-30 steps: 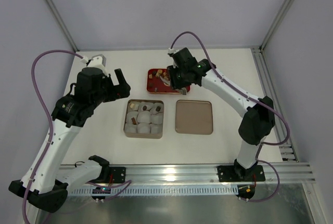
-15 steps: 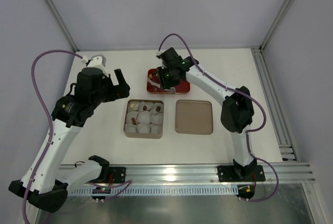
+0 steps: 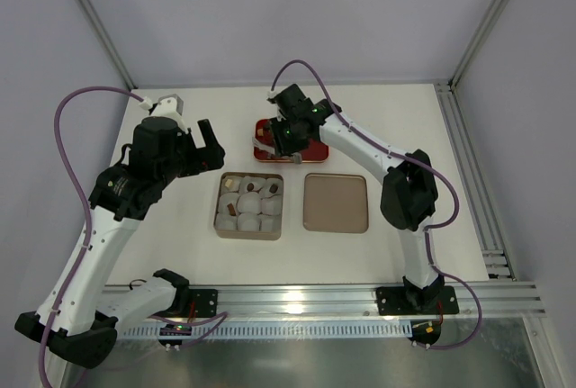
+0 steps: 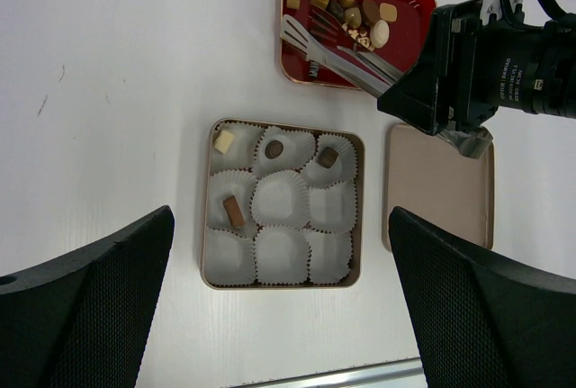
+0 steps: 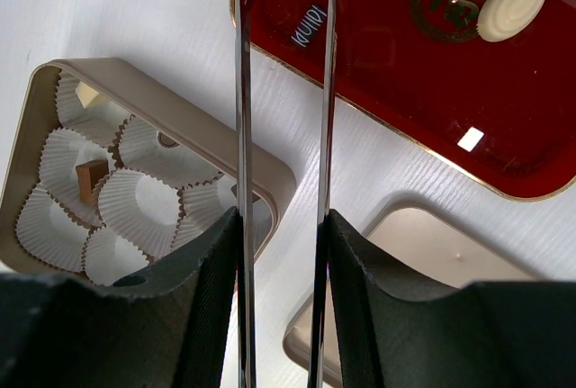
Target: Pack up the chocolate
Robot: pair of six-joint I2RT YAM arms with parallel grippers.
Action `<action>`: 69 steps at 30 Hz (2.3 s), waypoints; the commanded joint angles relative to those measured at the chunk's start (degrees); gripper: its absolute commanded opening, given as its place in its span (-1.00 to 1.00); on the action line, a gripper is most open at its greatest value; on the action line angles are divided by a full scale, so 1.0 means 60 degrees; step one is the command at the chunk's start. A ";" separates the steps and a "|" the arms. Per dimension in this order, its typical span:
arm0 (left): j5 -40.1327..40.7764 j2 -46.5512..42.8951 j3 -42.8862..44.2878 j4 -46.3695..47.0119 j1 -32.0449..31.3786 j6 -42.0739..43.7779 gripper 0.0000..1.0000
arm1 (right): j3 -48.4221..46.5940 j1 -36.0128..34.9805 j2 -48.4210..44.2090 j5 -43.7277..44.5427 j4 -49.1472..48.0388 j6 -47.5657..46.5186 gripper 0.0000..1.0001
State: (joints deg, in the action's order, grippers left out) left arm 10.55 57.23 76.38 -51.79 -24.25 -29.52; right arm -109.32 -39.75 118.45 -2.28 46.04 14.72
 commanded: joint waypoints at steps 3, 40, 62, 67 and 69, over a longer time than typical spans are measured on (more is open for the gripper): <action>0.0132 -0.0047 0.0263 -0.0011 0.0028 0.0100 0.99 | -0.0091 -0.0055 -0.0055 0.0117 -0.0012 -0.0051 -0.13; 0.0103 -0.0047 0.0161 0.0062 0.0028 0.0071 0.99 | -0.0530 -0.0055 -0.0186 0.0981 0.0280 -0.0066 -0.39; 0.0044 -0.0090 0.0161 0.0092 0.0028 0.0042 0.99 | 0.0143 0.0135 -0.1299 0.0513 -0.0012 0.0110 -0.42; 0.0073 -0.0090 0.0175 0.0077 0.0028 0.0042 0.99 | 0.0816 0.0077 -0.2117 -0.0146 -0.0276 0.0256 -0.42; 0.0073 -0.0105 0.0190 0.0077 0.0043 0.0056 0.99 | 0.1343 -0.0025 -0.2485 -0.0205 -0.0465 0.0286 -0.42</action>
State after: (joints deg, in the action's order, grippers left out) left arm 10.50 57.23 76.38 -51.77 -24.25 -29.54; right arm -103.15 -39.05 110.59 -1.08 46.39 15.46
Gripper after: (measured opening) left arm 0.995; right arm 0.309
